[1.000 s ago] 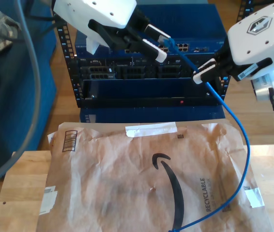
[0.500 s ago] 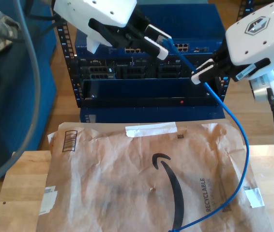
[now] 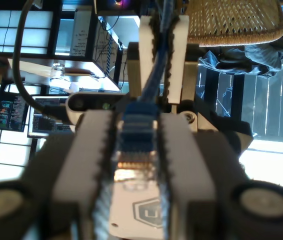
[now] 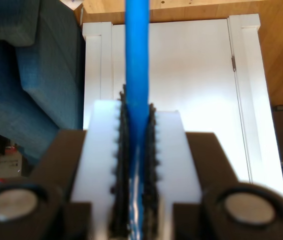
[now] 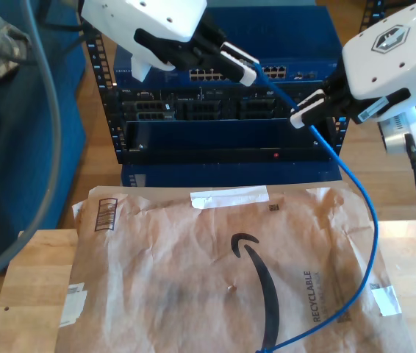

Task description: Grab the cable and plug it in

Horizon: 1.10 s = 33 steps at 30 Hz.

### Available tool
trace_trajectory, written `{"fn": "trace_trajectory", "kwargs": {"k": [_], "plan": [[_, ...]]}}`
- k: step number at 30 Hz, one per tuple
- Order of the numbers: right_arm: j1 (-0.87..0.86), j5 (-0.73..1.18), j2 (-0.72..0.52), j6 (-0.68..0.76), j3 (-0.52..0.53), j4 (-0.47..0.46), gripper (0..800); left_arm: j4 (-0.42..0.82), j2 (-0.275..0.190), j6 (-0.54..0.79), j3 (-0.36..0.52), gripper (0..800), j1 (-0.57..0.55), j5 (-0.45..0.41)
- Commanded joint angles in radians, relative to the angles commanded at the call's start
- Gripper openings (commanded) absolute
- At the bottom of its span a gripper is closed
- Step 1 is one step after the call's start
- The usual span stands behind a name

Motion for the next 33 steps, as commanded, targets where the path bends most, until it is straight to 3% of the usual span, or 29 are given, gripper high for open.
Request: {"fn": "trace_trajectory", "kwargs": {"k": [3,4,5,7,8,10,15,21,28,33], "plan": [[0.003,0.000,-0.002,0.000,0.000,0.000,64,0.000,0.000,-0.002,0.002,26,0.018,0.000],[0.009,0.000,0.000,0.002,0.000,0.000,134,0.000,0.000,-0.002,0.002,24,0.018,0.000],[0.014,0.002,-0.002,0.002,0.002,0.000,276,0.000,0.000,-0.003,0.002,22,0.018,0.002],[0.018,0.002,-0.002,0.002,0.002,-0.002,464,0.000,0.000,-0.005,0.002,17,0.020,0.002],[0.020,0.002,-0.003,0.002,0.002,-0.003,601,0.000,0.000,-0.005,0.002,17,0.020,0.002],[0.023,-0.008,-0.012,-0.003,0.002,-0.005,781,-0.002,0.002,-0.005,0.000,17,0.020,0.003],[0.025,-0.063,-0.068,-0.008,-0.002,-0.009,798,-0.006,0.035,-0.041,-0.003,16,0.029,0.018],[0.040,-0.068,-0.081,-0.008,-0.008,-0.006,798,-0.141,0.130,-0.233,-0.009,16,0.092,0.152],[0.068,-0.068,-0.101,-0.009,-0.038,-0.009,798,-0.187,0.167,-0.261,-0.009,16,0.110,0.216],[0.068,-0.181,-0.163,-0.023,-0.005,-0.009,798,-0.269,0.244,-0.353,-0.051,33,0.127,0.311]]}}
